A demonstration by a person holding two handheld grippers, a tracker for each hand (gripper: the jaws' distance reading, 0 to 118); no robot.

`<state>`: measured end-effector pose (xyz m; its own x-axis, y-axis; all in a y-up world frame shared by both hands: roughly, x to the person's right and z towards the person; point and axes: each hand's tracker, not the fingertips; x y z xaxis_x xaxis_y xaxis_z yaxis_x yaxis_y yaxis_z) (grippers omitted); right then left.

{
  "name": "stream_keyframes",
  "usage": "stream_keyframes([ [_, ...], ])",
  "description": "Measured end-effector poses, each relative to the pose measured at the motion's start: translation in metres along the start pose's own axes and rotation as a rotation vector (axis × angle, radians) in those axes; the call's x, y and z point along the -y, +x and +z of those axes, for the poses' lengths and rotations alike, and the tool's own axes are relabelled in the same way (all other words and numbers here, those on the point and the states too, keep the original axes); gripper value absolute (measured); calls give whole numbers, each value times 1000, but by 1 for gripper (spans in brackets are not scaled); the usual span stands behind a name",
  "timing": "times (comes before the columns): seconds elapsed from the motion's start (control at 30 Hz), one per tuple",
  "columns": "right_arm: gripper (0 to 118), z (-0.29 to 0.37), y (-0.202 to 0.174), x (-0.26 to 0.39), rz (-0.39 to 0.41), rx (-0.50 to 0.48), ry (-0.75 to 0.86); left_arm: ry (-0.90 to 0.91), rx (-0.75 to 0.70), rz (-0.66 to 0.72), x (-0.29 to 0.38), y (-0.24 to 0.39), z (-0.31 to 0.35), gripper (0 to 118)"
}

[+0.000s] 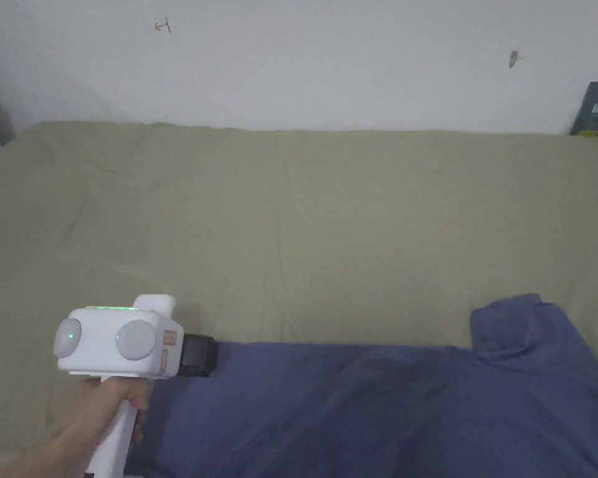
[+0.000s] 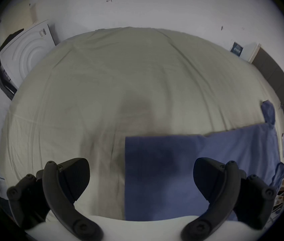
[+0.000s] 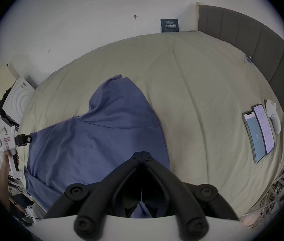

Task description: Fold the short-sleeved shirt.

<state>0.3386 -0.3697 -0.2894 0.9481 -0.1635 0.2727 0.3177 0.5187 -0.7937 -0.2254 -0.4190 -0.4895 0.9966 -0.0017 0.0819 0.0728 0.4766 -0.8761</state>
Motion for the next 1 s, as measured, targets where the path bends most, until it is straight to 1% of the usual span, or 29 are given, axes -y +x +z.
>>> stream_keyframes([
  [0.13,0,-8,7,1,12,15,-14,-50,3,-11,0,6,-12,117],
  [0.17,0,-9,9,2,9,21,-12,-48,6,-8,1,6,-10,110],
  [0.2,0,-9,11,1,4,18,-17,-42,2,6,0,6,-4,94],
  [0.23,0,-10,13,1,-1,10,-26,-37,4,15,-1,3,-1,72],
  [0.27,0,-11,14,2,-2,7,-32,-16,8,12,-2,3,7,18],
  [0.3,0,-12,13,2,3,5,-35,22,25,-10,-2,3,14,1],
  [0.4,1,-14,13,0,20,22,-39,8,27,-24,-3,11,22,1],
  [0.47,1,-15,13,-4,24,23,-34,21,20,-49,-2,19,25,1],
  [0.53,1,-17,15,-10,22,37,-29,25,24,-43,-3,19,27,1],
  [0.67,1,-29,20,-26,69,70,-29,16,15,-54,-2,26,26,1],
  [0.7,5,-35,24,-31,80,70,-26,13,18,-56,-1,29,25,1],
  [0.73,14,-38,25,-35,87,72,-25,12,16,-57,-1,31,24,1],
  [0.77,45,-42,27,-40,93,62,-23,11,16,-57,-1,27,22,1],
  [0.8,81,-47,29,-44,100,48,-27,7,21,-51,-1,27,20,1],
  [0.83,110,-56,29,-49,105,35,-42,4,26,-43,0,28,19,2],
  [0.87,118,-65,29,-52,120,24,-88,1,26,-42,0,30,18,1],
  [0.93,118,-78,29,-58,132,39,-103,-4,29,-42,1,26,14,1],
  [1.0,118,-94,23,-63,170,64,-129,-5,27,-46,0,29,13,1],
])
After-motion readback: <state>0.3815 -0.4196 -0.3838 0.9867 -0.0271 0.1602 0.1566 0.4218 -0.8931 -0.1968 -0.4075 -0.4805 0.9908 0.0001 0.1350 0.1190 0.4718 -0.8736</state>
